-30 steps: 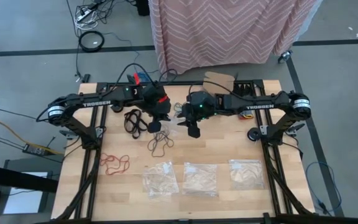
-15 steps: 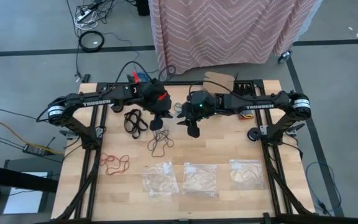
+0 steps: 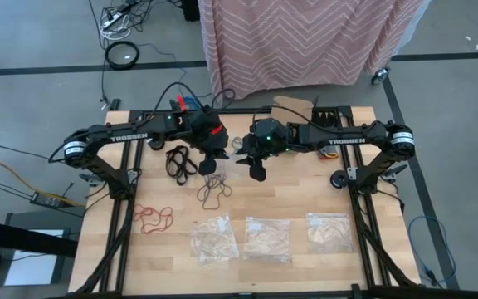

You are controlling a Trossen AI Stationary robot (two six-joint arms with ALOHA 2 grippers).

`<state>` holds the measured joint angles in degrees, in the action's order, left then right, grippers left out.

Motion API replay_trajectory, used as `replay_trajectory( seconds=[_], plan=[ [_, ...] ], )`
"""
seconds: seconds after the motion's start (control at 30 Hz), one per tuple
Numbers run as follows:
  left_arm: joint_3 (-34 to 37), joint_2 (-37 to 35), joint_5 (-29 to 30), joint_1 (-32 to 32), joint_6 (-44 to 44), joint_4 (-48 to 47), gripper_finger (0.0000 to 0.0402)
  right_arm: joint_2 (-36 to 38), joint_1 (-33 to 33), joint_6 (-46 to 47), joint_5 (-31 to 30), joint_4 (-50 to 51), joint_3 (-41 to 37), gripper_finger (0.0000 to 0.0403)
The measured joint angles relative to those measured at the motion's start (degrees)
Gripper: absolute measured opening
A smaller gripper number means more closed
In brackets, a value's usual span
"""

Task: Sort rubber bands
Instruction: Open the top transparent zip bag

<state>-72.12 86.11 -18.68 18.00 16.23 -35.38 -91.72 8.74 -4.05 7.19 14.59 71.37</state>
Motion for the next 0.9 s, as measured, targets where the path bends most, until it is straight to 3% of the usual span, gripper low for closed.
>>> replay_trajectory(
  seconds=[0.9],
  plan=[
    [0.0,0.0,0.22,0.02,-0.09,0.55,0.0,-0.02,-0.91,1.03,0.04,-1.84,0.0,0.0137]
  ],
)
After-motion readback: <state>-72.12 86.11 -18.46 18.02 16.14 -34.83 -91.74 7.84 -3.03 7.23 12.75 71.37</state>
